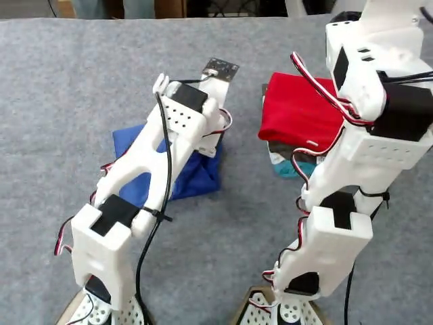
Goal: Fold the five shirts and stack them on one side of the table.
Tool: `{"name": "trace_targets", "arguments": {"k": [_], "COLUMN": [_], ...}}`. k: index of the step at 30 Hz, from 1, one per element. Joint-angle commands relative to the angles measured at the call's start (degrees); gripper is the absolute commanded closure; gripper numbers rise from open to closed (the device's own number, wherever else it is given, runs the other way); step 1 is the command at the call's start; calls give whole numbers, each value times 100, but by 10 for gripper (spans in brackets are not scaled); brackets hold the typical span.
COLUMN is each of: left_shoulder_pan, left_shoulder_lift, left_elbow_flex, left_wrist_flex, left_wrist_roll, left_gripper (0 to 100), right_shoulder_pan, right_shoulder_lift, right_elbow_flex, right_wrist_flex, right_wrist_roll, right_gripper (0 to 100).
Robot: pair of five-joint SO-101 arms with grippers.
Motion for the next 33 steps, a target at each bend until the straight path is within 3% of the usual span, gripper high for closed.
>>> {"name": "trace_targets", "arguments": {"k": [1,11,17,21,24,27,29,31,33], "left_shoulder_pan": [66,48,-136,-426,-1007,-2202,-3116,-3908,-4426], "left_shoulder_lift": [-18,9,-88,-185,-360,-607,-756,-853,-870], "left_elbow_flex": [-242,-585,-1059,-1789,-2457,-2651,-2492,-2220,-1745], "left_wrist_flex": [-97,-53,299,932,1530,1582,1582,1574,1565], "left_wrist_roll": [62,193,264,70,-281,-563,-686,-888,-1257], "left_gripper": [971,970,780,766,836,982,948,973,969], "right_shoulder_pan": [62,35,-97,-563,-1029,-1679,-2127,-2523,-2884], "right_shoulder_lift": [-189,-180,-171,-22,198,602,998,1420,1780], "right_elbow_flex": [4,13,66,277,303,312,505,831,1253], "right_wrist_flex": [-18,-18,-26,-114,-185,-53,-9,-9,0], "right_wrist_roll": [0,0,-44,-26,-9,-44,-44,-53,-53], "right_gripper": [984,984,984,984,984,984,984,984,984]}}
